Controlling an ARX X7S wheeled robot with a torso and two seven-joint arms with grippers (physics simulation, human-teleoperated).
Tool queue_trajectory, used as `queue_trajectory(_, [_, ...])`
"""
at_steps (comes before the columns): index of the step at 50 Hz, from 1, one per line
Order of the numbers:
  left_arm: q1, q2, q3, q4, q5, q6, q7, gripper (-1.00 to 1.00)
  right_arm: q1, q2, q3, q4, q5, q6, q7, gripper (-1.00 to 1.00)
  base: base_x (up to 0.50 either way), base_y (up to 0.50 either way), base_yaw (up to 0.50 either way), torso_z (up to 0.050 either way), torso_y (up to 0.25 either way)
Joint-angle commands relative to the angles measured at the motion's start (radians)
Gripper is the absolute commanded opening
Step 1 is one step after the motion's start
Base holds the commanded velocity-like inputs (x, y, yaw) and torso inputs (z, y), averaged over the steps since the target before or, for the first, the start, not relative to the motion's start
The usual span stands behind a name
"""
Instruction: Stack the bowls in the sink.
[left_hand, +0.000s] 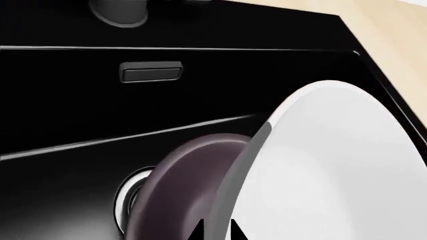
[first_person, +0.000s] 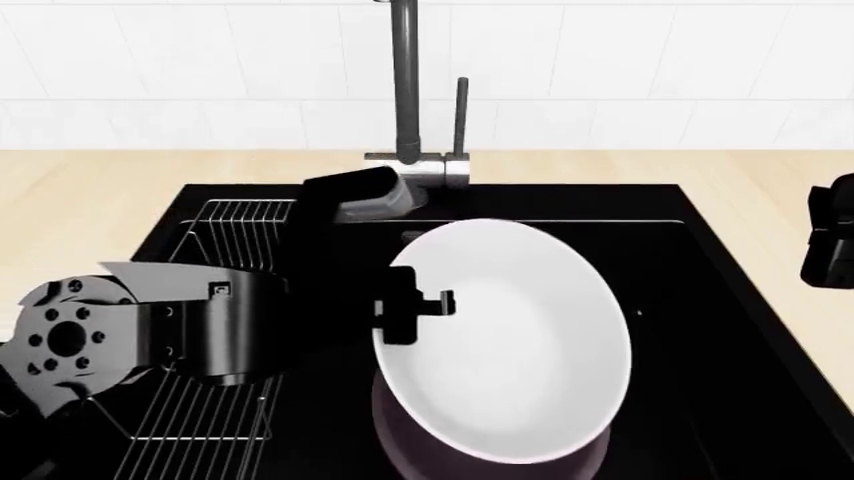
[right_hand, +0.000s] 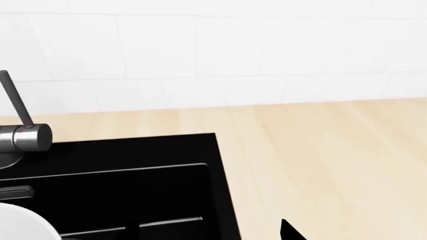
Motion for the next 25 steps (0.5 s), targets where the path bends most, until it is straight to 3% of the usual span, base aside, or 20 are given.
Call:
queue_trajectory(1, [0.003,0.021,0.015,-0.029,0.011,-0.005,0.011,-1.0,-0.017,0.013,0.001,-0.005,-0.012,-0.013,-0.019,1.0,0.0,0.0,0.0,0.0,0.0])
queue_trajectory(25, [0.03,0.049,0.051,-0.078,0.049,-0.017,0.056,-1.0,-0.034,0.019,0.005,-0.008,-0.022,-0.022,-0.031,1.0,0.0,0.0,0.0,0.0,0.0])
